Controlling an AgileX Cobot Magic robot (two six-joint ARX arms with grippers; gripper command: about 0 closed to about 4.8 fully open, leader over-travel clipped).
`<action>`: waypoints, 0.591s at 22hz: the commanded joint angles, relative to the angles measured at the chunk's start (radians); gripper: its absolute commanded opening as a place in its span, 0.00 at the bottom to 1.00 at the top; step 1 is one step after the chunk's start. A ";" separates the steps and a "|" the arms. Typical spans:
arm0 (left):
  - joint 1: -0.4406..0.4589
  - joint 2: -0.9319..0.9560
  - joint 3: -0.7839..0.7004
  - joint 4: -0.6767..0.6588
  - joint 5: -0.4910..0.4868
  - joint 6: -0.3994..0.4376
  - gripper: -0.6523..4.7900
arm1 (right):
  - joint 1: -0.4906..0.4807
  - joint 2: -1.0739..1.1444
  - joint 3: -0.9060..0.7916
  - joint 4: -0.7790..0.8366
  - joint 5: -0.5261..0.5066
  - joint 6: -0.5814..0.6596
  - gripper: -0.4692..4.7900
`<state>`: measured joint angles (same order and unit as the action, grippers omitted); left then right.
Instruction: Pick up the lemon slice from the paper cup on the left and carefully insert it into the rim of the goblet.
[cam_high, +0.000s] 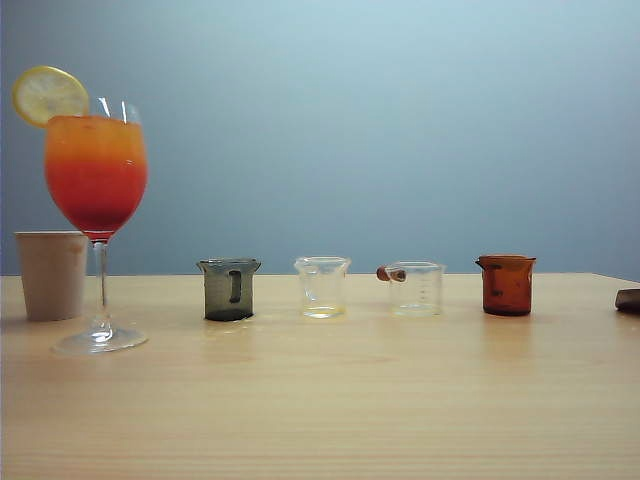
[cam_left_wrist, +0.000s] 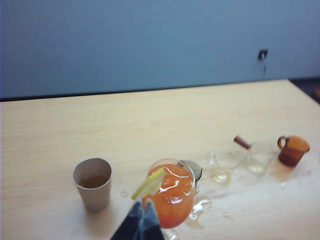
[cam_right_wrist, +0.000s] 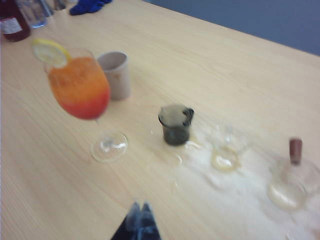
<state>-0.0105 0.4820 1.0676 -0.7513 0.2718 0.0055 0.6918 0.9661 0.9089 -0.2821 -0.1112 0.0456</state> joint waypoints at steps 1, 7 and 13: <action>0.002 -0.150 -0.119 0.094 -0.012 -0.036 0.11 | 0.000 -0.097 -0.108 0.013 0.034 0.020 0.09; 0.002 -0.416 -0.430 0.233 -0.073 -0.221 0.11 | 0.000 -0.342 -0.340 0.064 0.139 0.074 0.09; 0.002 -0.479 -0.732 0.409 -0.090 -0.268 0.11 | -0.001 -0.613 -0.615 0.138 0.139 0.073 0.09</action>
<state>-0.0105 0.0010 0.3630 -0.3859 0.1921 -0.2600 0.6910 0.3878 0.3313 -0.1505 0.0257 0.1154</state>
